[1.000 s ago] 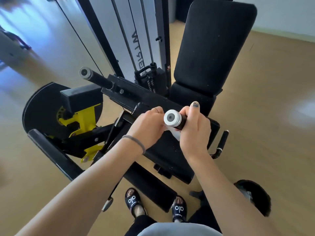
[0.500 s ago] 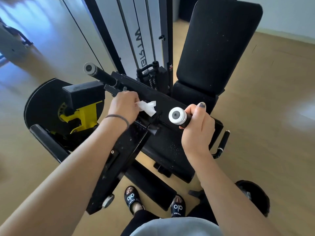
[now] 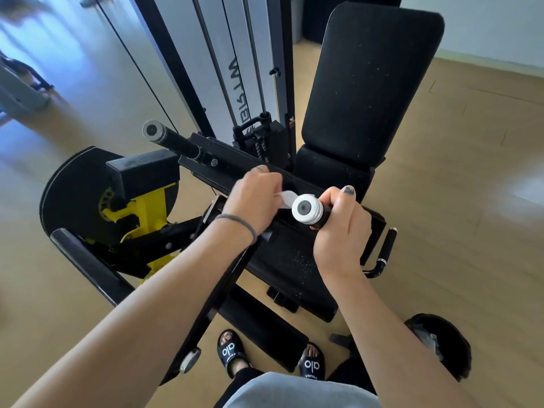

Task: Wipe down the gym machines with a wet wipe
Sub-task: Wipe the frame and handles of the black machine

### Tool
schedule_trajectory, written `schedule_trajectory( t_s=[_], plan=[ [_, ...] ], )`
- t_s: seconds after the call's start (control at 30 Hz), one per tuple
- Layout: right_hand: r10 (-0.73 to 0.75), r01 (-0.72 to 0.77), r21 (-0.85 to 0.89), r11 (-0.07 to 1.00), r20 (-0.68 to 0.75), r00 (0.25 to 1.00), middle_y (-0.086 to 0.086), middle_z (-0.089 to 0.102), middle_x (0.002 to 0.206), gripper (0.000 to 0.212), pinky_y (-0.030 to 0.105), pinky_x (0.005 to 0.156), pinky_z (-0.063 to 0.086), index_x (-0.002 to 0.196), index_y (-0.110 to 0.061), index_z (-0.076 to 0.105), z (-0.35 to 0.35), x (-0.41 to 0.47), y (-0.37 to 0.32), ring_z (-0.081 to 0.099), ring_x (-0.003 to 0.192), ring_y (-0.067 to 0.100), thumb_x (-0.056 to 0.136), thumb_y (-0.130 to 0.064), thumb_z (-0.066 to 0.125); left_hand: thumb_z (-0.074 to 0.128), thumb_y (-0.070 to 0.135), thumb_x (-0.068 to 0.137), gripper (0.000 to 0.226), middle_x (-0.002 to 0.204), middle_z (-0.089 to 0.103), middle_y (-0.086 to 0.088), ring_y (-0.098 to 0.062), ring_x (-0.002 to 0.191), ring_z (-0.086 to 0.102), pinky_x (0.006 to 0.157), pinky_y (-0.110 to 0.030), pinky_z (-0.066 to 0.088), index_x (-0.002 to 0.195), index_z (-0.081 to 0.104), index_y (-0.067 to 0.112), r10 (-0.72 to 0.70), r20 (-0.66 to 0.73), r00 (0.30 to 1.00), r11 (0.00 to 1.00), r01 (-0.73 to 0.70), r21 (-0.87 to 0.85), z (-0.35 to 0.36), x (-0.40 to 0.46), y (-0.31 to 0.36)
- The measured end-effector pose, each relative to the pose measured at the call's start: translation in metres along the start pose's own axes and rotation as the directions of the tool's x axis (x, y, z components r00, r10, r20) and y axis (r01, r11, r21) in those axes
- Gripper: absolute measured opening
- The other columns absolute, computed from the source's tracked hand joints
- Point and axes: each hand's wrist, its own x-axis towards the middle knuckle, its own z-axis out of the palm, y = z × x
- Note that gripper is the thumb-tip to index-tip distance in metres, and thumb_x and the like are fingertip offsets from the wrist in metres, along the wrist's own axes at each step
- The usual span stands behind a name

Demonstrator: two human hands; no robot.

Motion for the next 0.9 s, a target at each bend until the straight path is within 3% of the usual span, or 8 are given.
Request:
schedule_trajectory(
  t_s=[0.1,0.3,0.5,0.63,0.67,0.77,0.83,0.9],
  plan=[
    [0.017,-0.017,-0.005,1.000,0.020,1.000,-0.003,0.046,0.049,0.048,0.037,0.052,0.038,0.057,-0.031,0.038,-0.001,0.001,-0.001,0.042,0.049,0.015,0.102,-0.027,0.022,0.056,0.012,0.091,0.012,0.099,0.057,-0.004,-0.026,0.083,0.060,0.076,-0.040,0.055,0.079,0.059,0.012,0.068,-0.071,0.995,0.997,-0.066,0.031,0.004,0.013,0.002],
    [0.023,-0.023,0.006,1.000,0.023,0.999,-0.001,0.045,0.048,0.048,0.039,0.050,0.039,0.056,-0.028,0.038,-0.002,0.000,-0.004,0.040,0.047,0.014,0.101,-0.024,0.022,0.055,0.014,0.097,0.016,0.109,0.059,-0.011,-0.032,0.095,0.061,0.079,-0.038,0.048,0.095,0.068,0.005,-0.213,-0.198,0.957,0.970,0.230,0.072,-0.008,0.036,-0.059],
    [0.026,-0.026,0.004,1.000,0.045,0.999,-0.001,0.044,0.048,0.049,0.032,0.052,0.035,0.056,-0.025,0.039,-0.003,0.000,-0.003,0.039,0.048,0.014,0.102,-0.025,0.022,0.057,0.013,0.092,0.011,0.100,0.055,0.004,-0.017,0.088,0.056,0.074,-0.028,0.044,0.083,0.063,0.016,0.184,-0.042,0.982,0.982,-0.186,-0.042,0.007,0.014,-0.026],
    [0.082,-0.085,0.036,0.996,0.067,0.994,0.001,0.047,0.049,0.051,0.033,0.059,0.038,0.055,-0.024,0.040,-0.004,0.000,-0.006,0.042,0.051,0.013,0.102,-0.028,0.023,0.052,0.005,0.093,0.014,0.107,0.058,-0.008,-0.029,0.091,0.059,0.072,-0.030,0.039,0.091,0.066,0.006,-0.164,-0.221,0.961,0.986,0.154,-0.062,0.001,0.040,-0.074],
    [0.094,-0.097,0.041,0.994,0.064,0.994,-0.001,0.046,0.049,0.051,0.033,0.060,0.038,0.054,-0.025,0.040,-0.004,-0.001,-0.007,0.041,0.051,0.012,0.103,-0.026,0.025,0.052,0.005,0.093,0.014,0.108,0.058,-0.010,-0.032,0.091,0.059,0.072,-0.032,0.040,0.092,0.066,0.004,-0.162,-0.234,0.959,0.987,0.157,-0.040,0.003,0.040,-0.078],
    [0.123,-0.126,0.058,0.990,0.050,0.991,-0.006,0.042,0.048,0.054,0.033,0.061,0.034,0.051,-0.030,0.037,-0.003,-0.002,-0.010,0.037,0.052,0.011,0.103,-0.019,0.030,0.053,0.008,0.094,0.015,0.109,0.060,-0.012,-0.032,0.095,0.060,0.078,-0.042,0.050,0.095,0.067,0.005,0.201,-0.161,0.966,0.979,-0.198,0.039,0.011,0.029,-0.054],
    [0.151,-0.153,0.066,0.986,0.041,0.988,-0.008,0.039,0.048,0.053,0.033,0.060,0.030,0.050,-0.028,0.036,-0.002,-0.002,-0.011,0.034,0.053,0.011,0.102,-0.018,0.030,0.047,0.012,0.098,0.021,0.112,0.061,-0.009,-0.028,0.098,0.059,0.081,-0.044,0.051,0.104,0.067,0.007,0.438,-0.097,0.894,0.899,-0.436,0.045,0.013,0.027,-0.035],
    [0.179,-0.181,0.080,0.980,0.042,0.983,-0.010,0.037,0.048,0.054,0.033,0.060,0.028,0.048,-0.027,0.036,0.000,-0.002,-0.011,0.032,0.053,0.010,0.101,-0.018,0.031,0.042,0.014,0.101,0.025,0.115,0.061,-0.008,-0.028,0.098,0.059,0.082,-0.045,0.052,0.112,0.065,0.010,0.540,-0.043,0.841,0.841,-0.537,0.061,0.015,0.035,-0.024]
  ],
)
